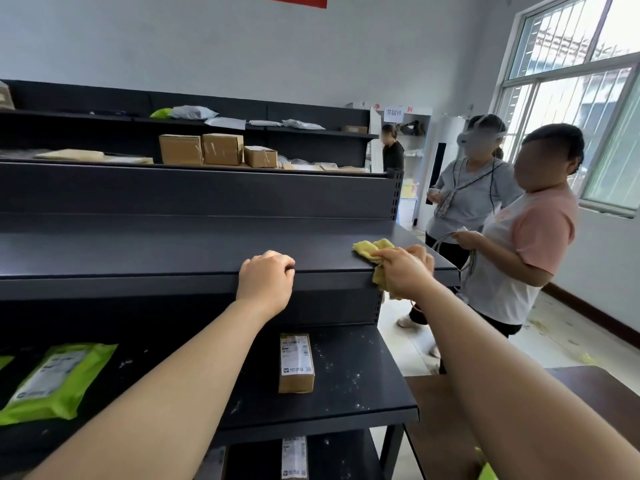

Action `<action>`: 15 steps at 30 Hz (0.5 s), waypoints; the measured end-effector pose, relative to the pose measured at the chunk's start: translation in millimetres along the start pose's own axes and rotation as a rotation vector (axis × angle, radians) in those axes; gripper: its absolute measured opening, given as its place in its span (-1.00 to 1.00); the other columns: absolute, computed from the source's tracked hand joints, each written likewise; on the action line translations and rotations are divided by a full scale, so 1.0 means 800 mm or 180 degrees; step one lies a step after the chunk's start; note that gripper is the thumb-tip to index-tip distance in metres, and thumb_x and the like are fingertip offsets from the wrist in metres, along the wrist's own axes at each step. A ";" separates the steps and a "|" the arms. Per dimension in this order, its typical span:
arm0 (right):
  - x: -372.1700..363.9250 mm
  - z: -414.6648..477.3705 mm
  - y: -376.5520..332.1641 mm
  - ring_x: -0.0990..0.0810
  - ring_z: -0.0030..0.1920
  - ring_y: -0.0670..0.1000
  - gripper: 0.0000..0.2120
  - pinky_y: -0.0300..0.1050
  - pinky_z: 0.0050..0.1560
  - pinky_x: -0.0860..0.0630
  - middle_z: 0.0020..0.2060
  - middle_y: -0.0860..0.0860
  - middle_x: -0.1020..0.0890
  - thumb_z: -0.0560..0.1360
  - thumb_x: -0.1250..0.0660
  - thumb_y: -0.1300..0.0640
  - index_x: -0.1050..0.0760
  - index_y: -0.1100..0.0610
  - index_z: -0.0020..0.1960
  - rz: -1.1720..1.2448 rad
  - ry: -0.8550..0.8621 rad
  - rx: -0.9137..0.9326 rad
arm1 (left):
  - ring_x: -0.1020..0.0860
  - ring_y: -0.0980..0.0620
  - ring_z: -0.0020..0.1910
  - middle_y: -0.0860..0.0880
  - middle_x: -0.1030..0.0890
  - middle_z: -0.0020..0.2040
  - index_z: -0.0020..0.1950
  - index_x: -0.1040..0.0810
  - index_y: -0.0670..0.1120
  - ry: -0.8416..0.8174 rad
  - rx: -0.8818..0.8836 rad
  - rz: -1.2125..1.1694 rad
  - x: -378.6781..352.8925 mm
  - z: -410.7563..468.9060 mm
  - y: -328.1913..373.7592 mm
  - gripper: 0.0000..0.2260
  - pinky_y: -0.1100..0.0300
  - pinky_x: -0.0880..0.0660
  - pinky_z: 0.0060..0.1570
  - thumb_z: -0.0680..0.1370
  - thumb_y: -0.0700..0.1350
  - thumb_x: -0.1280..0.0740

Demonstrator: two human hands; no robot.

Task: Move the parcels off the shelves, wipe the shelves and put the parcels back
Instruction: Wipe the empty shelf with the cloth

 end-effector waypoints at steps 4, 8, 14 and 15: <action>0.015 0.017 0.031 -0.28 0.34 0.16 -0.63 0.05 0.32 -0.15 0.09 0.04 -0.51 0.54 -0.20 0.09 -0.48 -0.18 0.30 -0.0095 -0.0071 -0.0359 | -0.48 -0.04 0.20 0.01 -0.56 0.22 0.19 -0.59 -0.02 -0.0027 0.0049 -0.0102 -0.008 0.002 0.016 -0.76 0.11 -0.35 0.20 0.60 -0.13 -0.20; 0.020 0.029 0.040 -0.27 0.23 0.17 -0.63 0.01 0.12 -0.19 0.05 0.01 -0.49 0.48 -0.26 0.15 -0.44 -0.12 0.26 -0.0642 -0.0342 -0.0300 | -0.47 -0.04 0.21 0.02 -0.56 0.21 0.17 -0.60 0.00 -0.0094 0.0094 -0.0135 -0.019 0.008 0.042 -0.76 0.09 -0.37 0.20 0.60 -0.13 -0.19; 0.030 0.039 0.048 -0.35 0.30 0.19 -0.65 0.02 0.25 -0.25 0.25 0.03 -0.51 0.57 -0.09 0.11 -0.45 -0.11 0.29 0.0071 -0.0182 -0.0224 | -0.48 -0.03 0.17 0.03 -0.57 0.19 0.15 -0.61 0.01 0.0017 0.0101 -0.0117 -0.027 0.007 0.080 -0.75 0.10 -0.36 0.19 0.60 -0.11 -0.17; 0.036 0.037 0.051 -0.41 0.28 0.17 -0.65 0.03 0.29 -0.32 0.25 0.04 -0.53 0.58 -0.09 0.09 -0.48 -0.08 0.29 0.0401 -0.0083 -0.0174 | -0.48 -0.03 0.17 0.03 -0.58 0.18 0.14 -0.61 0.01 0.0028 0.0120 -0.0146 -0.027 0.006 0.085 -0.75 0.09 -0.36 0.19 0.60 -0.11 -0.17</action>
Point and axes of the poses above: each hand's wrist, its own z-axis towards the middle knuckle, its own x-axis out of the back of the hand, y = z × x, the point moved 8 cm from there along z, towards the middle knuckle
